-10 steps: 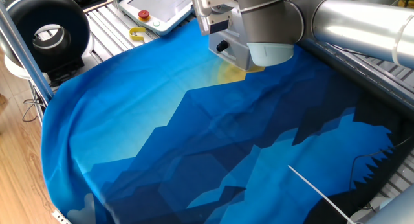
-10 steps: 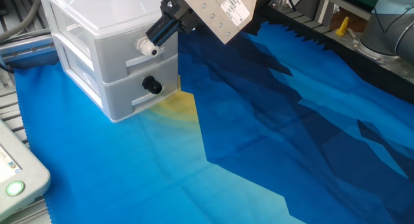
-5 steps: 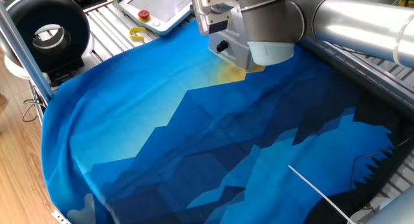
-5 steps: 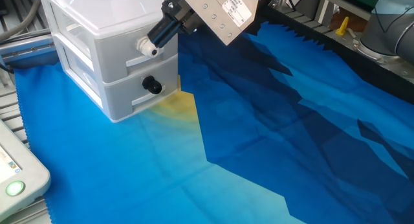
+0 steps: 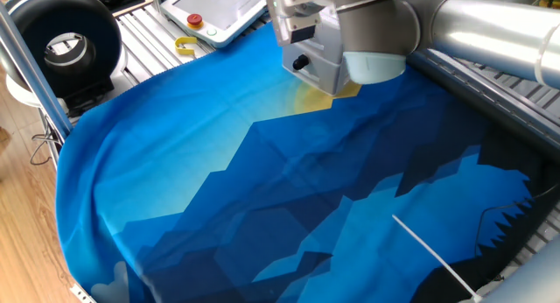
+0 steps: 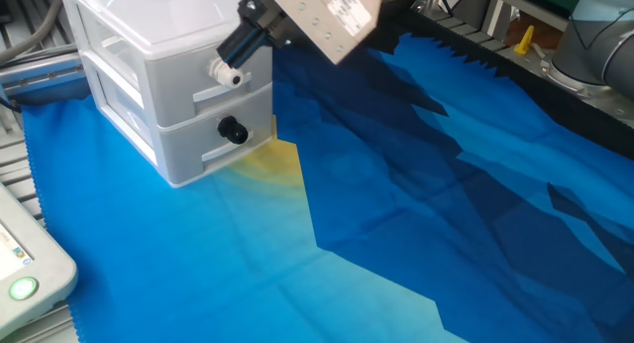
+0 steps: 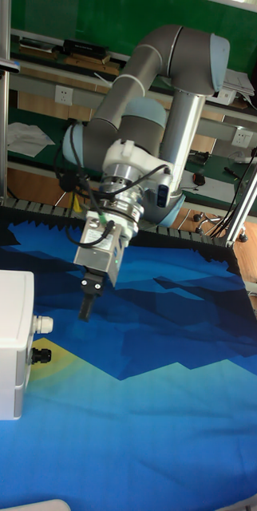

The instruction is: Grasp the handle and open the drawer

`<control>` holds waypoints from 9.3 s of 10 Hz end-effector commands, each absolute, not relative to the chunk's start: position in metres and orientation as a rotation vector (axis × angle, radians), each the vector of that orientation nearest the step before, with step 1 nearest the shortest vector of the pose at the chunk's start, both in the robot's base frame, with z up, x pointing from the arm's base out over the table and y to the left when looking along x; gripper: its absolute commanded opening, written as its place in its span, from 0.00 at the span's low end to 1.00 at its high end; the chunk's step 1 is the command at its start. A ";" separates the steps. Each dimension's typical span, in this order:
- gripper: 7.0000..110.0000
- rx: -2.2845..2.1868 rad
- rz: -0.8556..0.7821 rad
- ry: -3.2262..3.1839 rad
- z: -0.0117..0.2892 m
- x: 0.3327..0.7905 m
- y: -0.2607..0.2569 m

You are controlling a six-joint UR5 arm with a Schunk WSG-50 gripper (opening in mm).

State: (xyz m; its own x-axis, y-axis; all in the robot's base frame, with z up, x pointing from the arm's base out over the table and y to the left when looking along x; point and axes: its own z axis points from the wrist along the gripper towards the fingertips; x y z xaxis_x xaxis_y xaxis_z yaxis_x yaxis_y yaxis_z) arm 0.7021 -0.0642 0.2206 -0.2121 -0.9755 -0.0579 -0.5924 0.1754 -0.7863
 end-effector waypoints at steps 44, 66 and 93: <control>0.00 -1.708 -0.815 1.570 0.203 0.654 -0.127; 0.36 -1.774 -0.764 1.584 0.174 0.656 -0.103; 0.36 -1.726 -0.832 1.668 0.170 0.658 -0.120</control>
